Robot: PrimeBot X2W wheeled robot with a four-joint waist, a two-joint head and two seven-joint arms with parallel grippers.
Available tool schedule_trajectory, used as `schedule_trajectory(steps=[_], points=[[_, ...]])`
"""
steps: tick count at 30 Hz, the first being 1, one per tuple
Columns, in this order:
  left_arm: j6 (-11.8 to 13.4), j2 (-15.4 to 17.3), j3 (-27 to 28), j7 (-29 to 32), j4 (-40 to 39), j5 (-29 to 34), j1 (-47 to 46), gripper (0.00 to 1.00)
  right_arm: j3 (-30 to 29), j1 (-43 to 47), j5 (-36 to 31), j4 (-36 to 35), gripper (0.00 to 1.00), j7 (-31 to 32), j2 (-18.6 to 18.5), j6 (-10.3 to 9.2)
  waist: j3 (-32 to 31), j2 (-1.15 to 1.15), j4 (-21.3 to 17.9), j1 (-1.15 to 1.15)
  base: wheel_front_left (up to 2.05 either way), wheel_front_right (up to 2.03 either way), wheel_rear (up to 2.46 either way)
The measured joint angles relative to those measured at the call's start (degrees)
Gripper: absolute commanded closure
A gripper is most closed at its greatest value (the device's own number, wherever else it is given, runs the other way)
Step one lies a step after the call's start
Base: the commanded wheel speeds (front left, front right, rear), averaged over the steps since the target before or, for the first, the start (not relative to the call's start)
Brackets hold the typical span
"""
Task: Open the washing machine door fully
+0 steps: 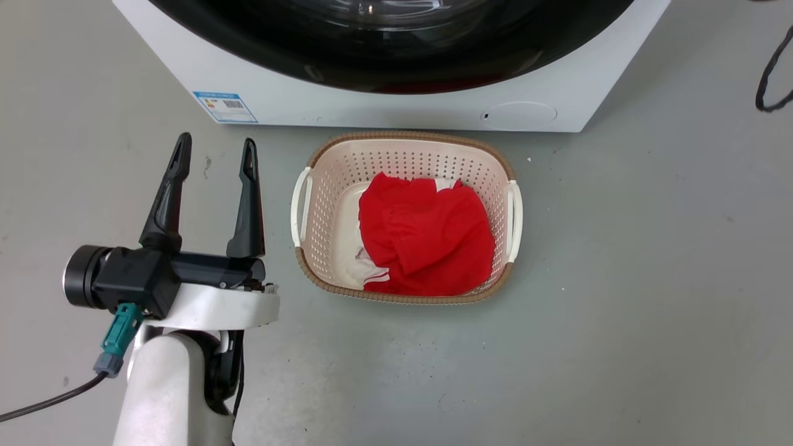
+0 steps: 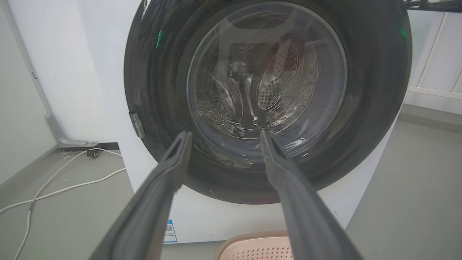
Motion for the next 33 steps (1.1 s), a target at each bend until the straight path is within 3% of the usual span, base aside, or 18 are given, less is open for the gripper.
schedule_trajectory(steps=[23,33], points=[[0.35,-0.04,-0.21,0.00,0.51,-0.88,-0.30,0.00,5.01,-2.29,-1.74,1.59,1.00,7.81,-0.60,0.09,0.63,0.00,0.96,0.00,0.00,0.00,0.00],[0.37,-0.04,-0.31,0.00,1.22,-0.88,0.00,0.00,4.75,-1.48,-0.25,1.79,1.00,8.58,2.33,0.02,-1.45,0.00,0.34,-0.01,0.00,0.00,0.00]])
